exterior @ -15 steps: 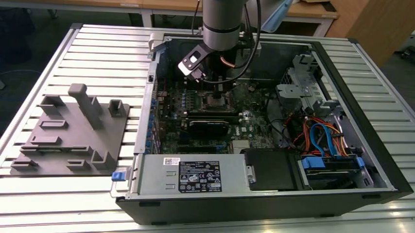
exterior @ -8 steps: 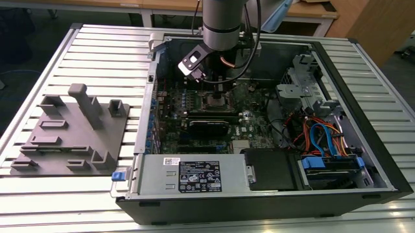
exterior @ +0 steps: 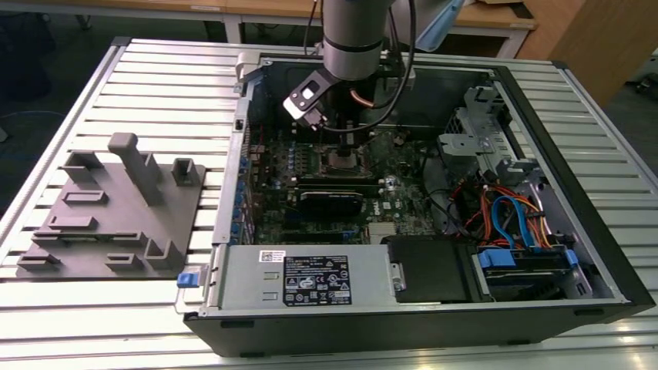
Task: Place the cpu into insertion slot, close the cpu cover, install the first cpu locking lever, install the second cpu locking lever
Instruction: 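Close the cpu cover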
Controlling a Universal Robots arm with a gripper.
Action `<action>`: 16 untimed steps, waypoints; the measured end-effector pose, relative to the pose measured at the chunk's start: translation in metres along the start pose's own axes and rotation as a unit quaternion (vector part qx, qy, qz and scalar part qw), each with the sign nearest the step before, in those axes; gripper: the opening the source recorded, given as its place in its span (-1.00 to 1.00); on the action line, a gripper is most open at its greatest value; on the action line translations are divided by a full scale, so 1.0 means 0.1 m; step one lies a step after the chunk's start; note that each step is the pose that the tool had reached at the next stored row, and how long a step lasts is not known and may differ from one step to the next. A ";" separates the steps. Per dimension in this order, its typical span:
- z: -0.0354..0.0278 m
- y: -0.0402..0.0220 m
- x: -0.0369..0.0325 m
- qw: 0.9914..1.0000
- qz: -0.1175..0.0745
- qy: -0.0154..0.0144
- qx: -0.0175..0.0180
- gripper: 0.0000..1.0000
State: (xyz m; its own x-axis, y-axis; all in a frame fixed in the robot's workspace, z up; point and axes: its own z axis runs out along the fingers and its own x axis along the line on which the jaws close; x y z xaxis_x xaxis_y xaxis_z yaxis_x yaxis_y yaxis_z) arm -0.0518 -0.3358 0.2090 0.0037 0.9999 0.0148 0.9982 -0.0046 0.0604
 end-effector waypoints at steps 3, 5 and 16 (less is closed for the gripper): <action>-0.001 0.003 0.000 1.000 0.000 0.001 0.001 -0.80; -0.002 0.009 0.000 1.000 0.000 0.001 0.006 -0.80; -0.018 0.017 0.000 1.000 0.000 0.001 0.014 -0.80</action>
State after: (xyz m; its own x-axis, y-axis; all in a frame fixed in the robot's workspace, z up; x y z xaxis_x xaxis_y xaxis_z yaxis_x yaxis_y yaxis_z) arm -0.0502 -0.3358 0.2110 0.0043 0.9998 0.0172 0.9995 -0.0048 0.0319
